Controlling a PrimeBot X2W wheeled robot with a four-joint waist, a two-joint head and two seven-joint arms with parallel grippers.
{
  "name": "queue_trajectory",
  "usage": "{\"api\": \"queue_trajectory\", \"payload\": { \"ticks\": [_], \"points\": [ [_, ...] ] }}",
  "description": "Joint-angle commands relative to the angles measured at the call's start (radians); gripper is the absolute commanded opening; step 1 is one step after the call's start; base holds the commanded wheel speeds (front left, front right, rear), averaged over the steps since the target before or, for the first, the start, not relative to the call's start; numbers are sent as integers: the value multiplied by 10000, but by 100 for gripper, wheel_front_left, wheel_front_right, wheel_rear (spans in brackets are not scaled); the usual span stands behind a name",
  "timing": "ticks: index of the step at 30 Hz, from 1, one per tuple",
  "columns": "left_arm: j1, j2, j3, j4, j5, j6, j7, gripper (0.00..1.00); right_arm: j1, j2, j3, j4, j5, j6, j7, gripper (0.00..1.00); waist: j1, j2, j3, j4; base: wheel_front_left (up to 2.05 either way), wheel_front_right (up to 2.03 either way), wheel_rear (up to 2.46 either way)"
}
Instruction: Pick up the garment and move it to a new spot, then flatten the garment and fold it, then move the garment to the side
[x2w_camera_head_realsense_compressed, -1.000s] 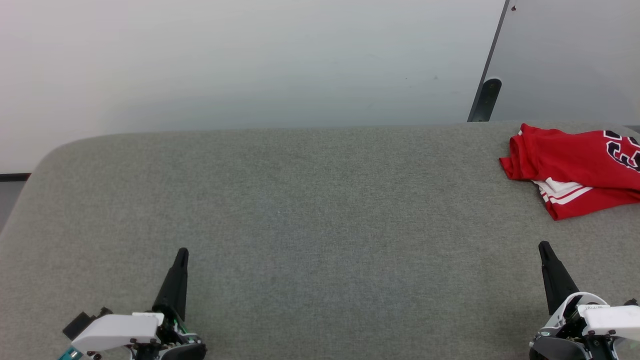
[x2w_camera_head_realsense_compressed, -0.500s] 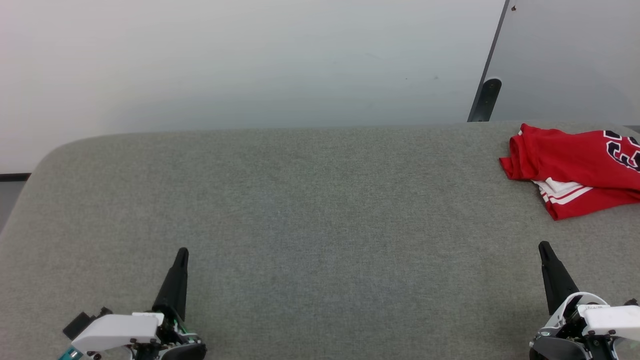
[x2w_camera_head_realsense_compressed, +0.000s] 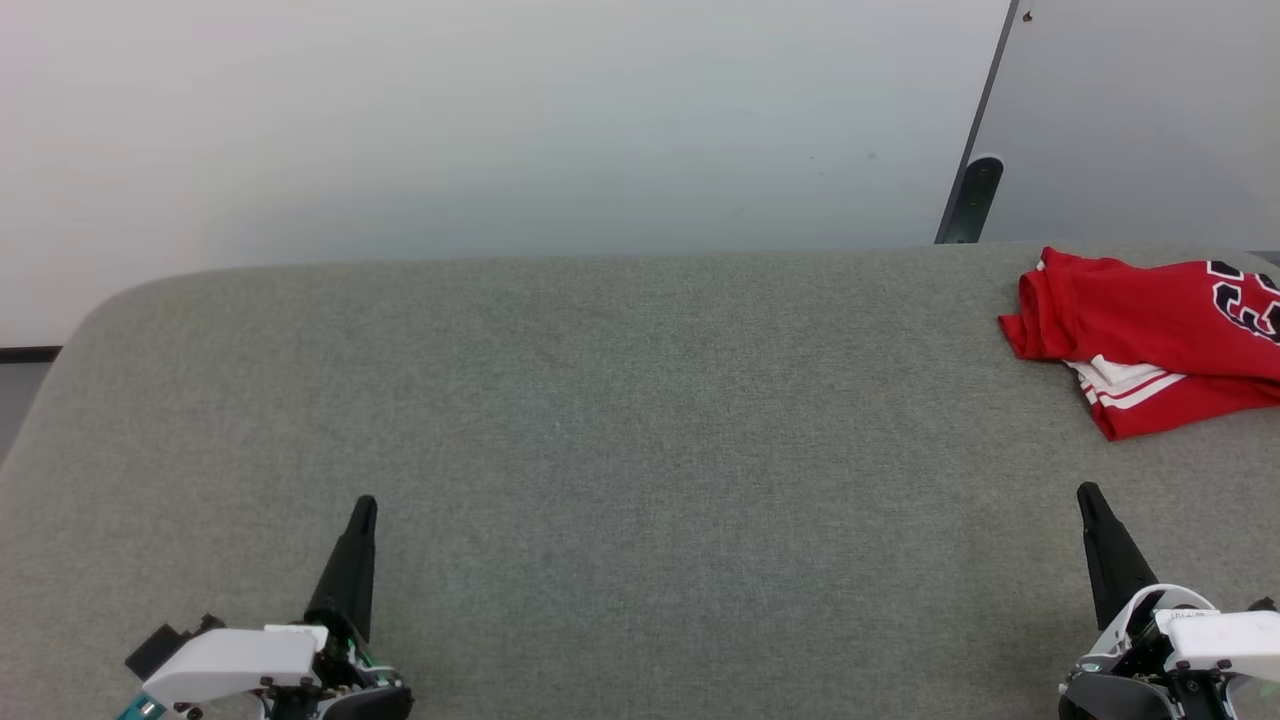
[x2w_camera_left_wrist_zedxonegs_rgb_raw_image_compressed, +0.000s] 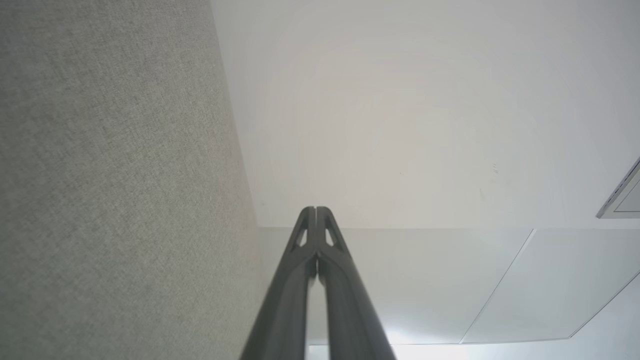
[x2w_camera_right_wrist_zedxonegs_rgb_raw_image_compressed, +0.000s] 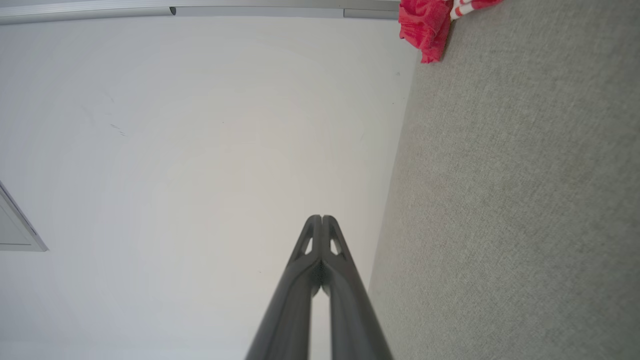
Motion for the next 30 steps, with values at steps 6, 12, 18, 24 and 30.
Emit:
{"api": "queue_trajectory", "payload": {
  "ticks": [6,12,18,24,30],
  "points": [
    [-102,6,34,17,-19,-32,32,0,-15,40,10,7,43,0,22,0,0,0,0,0,0,0,0],
    [-102,6,32,18,-21,-32,33,0,-15,40,11,7,44,0,21,0,0,0,0,0,0,0,0],
    [-102,6,30,18,-23,-32,31,0,-15,40,11,7,44,0,21,0,0,0,0,0,0,0,0],
    [-102,6,28,17,-24,-32,29,0,-15,40,11,7,44,0,21,0,0,0,0,0,0,0,0],
    [-102,6,26,17,-26,-32,28,0,-15,40,12,7,44,0,20,0,0,0,0,0,0,0,0]
  ]
}}
